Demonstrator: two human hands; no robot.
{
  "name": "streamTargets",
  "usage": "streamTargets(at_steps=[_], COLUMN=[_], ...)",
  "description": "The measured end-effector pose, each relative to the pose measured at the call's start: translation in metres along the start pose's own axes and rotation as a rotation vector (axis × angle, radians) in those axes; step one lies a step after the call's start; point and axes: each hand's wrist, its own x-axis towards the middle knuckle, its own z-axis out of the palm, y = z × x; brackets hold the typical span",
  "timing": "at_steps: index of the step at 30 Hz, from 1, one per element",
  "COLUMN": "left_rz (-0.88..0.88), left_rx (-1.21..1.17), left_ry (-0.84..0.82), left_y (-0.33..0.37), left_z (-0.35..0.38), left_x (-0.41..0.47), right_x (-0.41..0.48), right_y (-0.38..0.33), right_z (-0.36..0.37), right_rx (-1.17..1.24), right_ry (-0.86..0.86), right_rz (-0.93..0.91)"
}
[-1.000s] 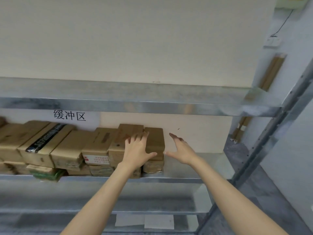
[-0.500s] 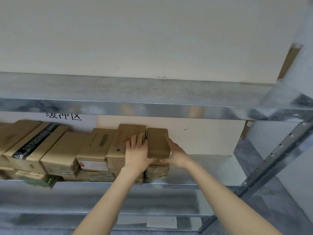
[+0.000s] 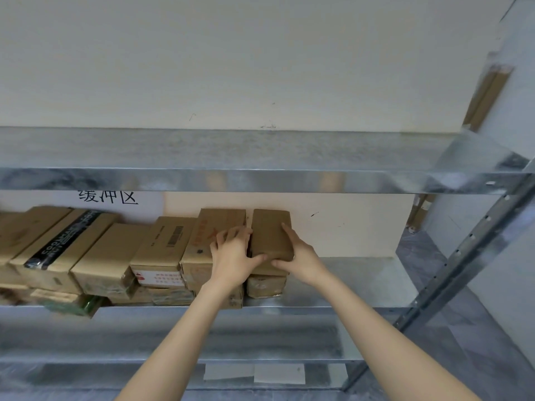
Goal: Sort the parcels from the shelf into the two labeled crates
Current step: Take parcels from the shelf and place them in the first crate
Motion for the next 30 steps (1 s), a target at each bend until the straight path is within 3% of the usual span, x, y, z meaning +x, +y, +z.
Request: streamTargets(at_steps=[9,14,21,30], left_rz=[0.084,0.102,0.086,0.177], left_rx=[-0.406,-0.501,-0.761,-0.942], left_ry=[-0.043,-0.090,-0.284,-0.381], left_y=[0.050,0.100,0.187,0.329], left_z=[-0.022,-0.024,-0.014,0.014], left_x=[-0.046,-0.084,-0.141,-0.211], right_x=[-0.068,-0.130,-0.235,-0.357], right_y=[-0.008,0.001,0.020,0.065], right_z=[-0.045,-0.080,-0.147,-0.225], right_rx=[0.032,-0.002,0.111,0.238], right_ry=[0.130,0.182,0.275,0.571], right_rz=[-0.077,-0.066,-0.102,0.031])
